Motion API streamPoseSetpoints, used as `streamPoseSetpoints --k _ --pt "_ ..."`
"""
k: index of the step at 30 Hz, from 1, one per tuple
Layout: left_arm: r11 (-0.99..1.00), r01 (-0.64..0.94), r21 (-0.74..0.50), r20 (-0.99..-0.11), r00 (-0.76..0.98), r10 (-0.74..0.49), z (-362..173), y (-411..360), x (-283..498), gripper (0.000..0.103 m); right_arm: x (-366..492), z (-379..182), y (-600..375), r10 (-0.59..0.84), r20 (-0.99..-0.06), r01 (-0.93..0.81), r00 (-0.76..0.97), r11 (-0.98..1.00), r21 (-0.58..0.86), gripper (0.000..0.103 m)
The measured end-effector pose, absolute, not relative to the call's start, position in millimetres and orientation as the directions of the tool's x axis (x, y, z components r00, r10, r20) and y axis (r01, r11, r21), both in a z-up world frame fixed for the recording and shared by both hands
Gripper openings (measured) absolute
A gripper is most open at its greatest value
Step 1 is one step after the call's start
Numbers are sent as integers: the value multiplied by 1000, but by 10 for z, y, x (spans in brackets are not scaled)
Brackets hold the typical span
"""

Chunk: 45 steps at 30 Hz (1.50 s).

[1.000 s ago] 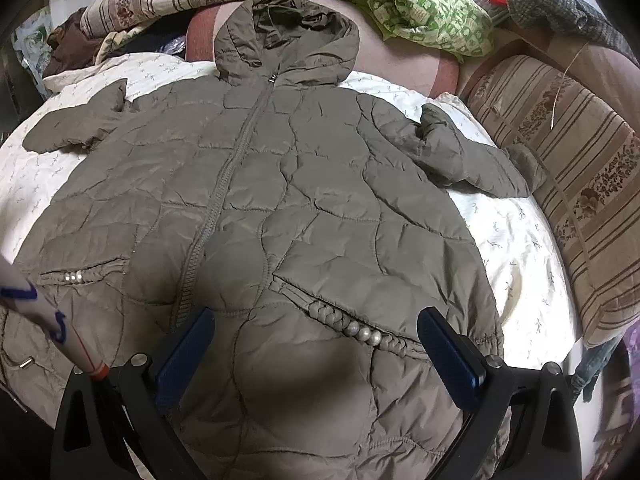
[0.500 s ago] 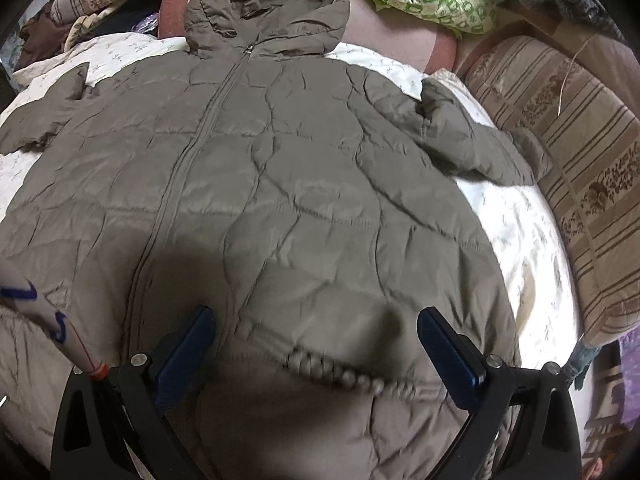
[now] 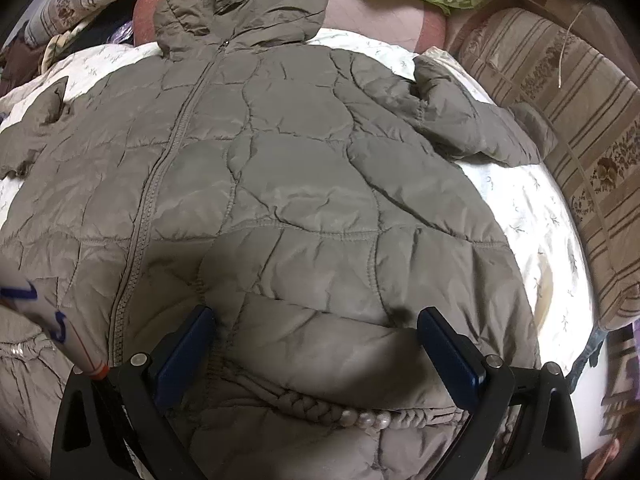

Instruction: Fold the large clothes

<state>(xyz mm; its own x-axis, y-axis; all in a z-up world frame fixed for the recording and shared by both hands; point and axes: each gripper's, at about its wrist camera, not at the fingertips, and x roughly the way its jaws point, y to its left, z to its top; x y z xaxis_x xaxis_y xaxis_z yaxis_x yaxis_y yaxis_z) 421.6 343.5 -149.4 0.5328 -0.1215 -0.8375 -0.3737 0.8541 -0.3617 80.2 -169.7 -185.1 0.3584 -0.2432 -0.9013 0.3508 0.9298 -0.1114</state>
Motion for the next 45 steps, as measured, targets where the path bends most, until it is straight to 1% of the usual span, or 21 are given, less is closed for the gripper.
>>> streamPoseSetpoints --k 4,6,9,11,15,18,19,20,21,22,23,25,26,28,31,35,37,40,42,45 --pt "893 -260 -368 -793 589 -155 -912 3004 3973 12 709 -1784 -1727 -225 -892 344 392 935 -85 103" --pt "908 -180 -379 -766 611 -199 -634 2712 3833 11 646 -1746 -1753 -207 -888 345 410 937 -59 103" --pt "923 -26 -385 -732 618 -288 -230 2026 3545 11 531 -1674 -1809 -182 -878 351 442 936 -17 103" --pt "917 72 -393 -712 607 -353 -60 1557 3355 11 446 -1621 -1854 -169 -870 360 464 933 11 103" --pt "877 266 -400 -677 559 -479 104 589 2934 11 239 -1525 -2026 -152 -854 388 498 919 63 103" --pt "855 375 -357 -690 511 -512 62 -123 2618 13 93 -1458 -2184 -153 -844 420 514 903 92 103" --pt "849 395 -351 -696 497 -519 25 -300 2532 18 27 -1434 -2266 -155 -841 436 519 894 105 103" --pt "843 414 -344 -705 479 -523 -17 -471 2430 26 -16 -1418 -2319 -156 -839 447 522 887 113 103" --pt "836 433 -338 -709 467 -529 -45 -592 2329 30 -69 -1407 -2394 -157 -837 462 524 878 124 103" --pt "832 448 -328 -713 460 -529 -77 -694 2236 41 -120 -1399 -2473 -158 -837 476 524 869 134 103" --pt "834 455 -311 -716 465 -521 -107 -772 2115 49 -160 -1393 -2524 -156 -837 485 525 863 143 103" --pt "849 456 -268 -718 493 -492 -131 -848 1911 52 -244 -1401 -2642 -151 -838 505 525 848 163 103" --pt "858 452 -241 -722 508 -471 -144 -832 1832 55 -271 -1408 -2683 -150 -838 510 525 844 168 103" --pt "892 420 -166 -730 556 -398 -201 -755 1593 58 -302 -1435 -2751 -145 -839 517 524 837 178 103" --pt "934 350 -74 -747 601 -284 -338 -570 1296 59 -242 -1470 -2792 -107 -841 499 530 841 208 103" --pt "963 269 -20 -769 611 -186 -509 -252 1099 59 68 -1406 -2804 -38 -814 433 580 861 268 103" --pt "974 226 -26 -773 613 -163 -603 -121 984 59 356 -1354 -2828 -17 -786 397 618 870 293 103" --pt "981 191 -34 -778 611 -146 -734 12 782 59 909 -1400 -2868 -18 -770 389 637 870 302 103" --pt "982 187 -8 -777 617 -124 -820 21 700 60 1316 -1508 -2900 -13 -780 400 626 863 307 99" --pt "982 186 30 -783 615 -93 -941 -20 630 60 1915 -1766 -2911 -4 -825 420 566 862 284 95"
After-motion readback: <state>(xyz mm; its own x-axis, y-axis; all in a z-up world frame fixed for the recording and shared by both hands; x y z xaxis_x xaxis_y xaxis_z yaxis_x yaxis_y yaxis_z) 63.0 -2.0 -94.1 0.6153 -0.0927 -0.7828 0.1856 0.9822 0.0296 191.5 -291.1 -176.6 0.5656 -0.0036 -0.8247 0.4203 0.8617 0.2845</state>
